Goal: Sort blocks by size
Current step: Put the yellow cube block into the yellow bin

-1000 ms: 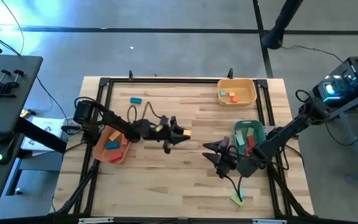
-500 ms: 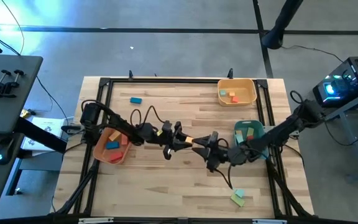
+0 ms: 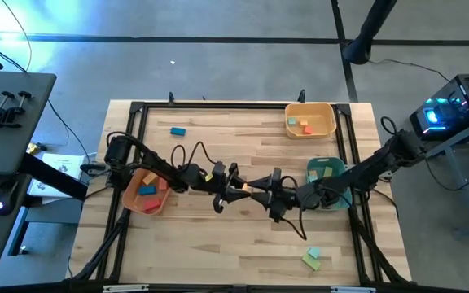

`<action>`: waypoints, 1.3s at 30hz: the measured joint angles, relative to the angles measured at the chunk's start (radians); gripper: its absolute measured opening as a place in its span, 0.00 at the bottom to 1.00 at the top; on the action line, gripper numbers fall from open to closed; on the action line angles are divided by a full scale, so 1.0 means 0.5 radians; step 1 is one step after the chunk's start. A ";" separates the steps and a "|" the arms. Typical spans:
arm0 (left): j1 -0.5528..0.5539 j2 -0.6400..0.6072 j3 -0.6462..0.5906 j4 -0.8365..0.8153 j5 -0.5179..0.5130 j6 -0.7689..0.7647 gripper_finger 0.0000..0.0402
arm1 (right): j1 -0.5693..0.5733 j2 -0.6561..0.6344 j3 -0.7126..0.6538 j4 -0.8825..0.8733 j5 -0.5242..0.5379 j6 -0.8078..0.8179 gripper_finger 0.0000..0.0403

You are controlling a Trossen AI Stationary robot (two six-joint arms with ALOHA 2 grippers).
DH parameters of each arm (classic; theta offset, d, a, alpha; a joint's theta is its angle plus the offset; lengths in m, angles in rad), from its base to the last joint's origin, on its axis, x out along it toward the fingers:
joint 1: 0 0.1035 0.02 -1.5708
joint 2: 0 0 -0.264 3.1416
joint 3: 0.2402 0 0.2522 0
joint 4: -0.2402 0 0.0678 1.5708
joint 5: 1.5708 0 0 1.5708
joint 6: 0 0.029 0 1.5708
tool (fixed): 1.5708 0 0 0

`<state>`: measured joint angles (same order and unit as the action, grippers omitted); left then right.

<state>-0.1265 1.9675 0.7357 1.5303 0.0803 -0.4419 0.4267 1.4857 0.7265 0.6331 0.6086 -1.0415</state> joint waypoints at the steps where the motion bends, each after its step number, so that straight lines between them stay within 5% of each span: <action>1: 0.000 0.000 0.000 0.003 -0.002 0.000 0.32 | -0.006 0.000 0.000 -0.002 -0.003 0.029 0.53; 7: 0.000 -0.003 0.000 -0.004 0.000 -0.011 0.33 | -0.016 0.000 -0.002 -0.024 -0.036 0.121 0.33; 16: 0.005 0.001 -0.005 -0.047 -0.004 0.001 0.40 | 0.084 -0.003 0.003 -0.256 0.116 0.579 0.32; 21: 0.076 -0.040 -0.065 -0.026 0.135 -0.092 0.47 | 0.187 -0.104 -0.002 -0.727 0.396 0.987 0.32; 26: 0.181 -0.231 -0.278 -0.016 0.210 -0.253 0.48 | 0.156 -0.438 -0.002 -1.509 0.494 1.790 0.32; 33: 0.166 -0.432 -0.493 -0.027 -0.108 -0.110 0.48 | -0.578 -0.910 -0.001 -2.582 0.250 2.789 0.32; 36: 0.143 -0.439 -0.517 -0.054 -0.187 -0.063 0.48 | -1.107 -0.976 -0.001 -2.658 0.105 2.731 0.32; 39: 0.134 -0.440 -0.517 -0.097 -0.234 -0.051 0.48 | -1.687 -0.932 -0.001 -2.533 -0.368 2.495 0.32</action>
<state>-0.0593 1.7473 0.4774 1.4820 -0.0367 -0.4675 -0.4168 1.0197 0.7261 -0.6333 0.4246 0.2058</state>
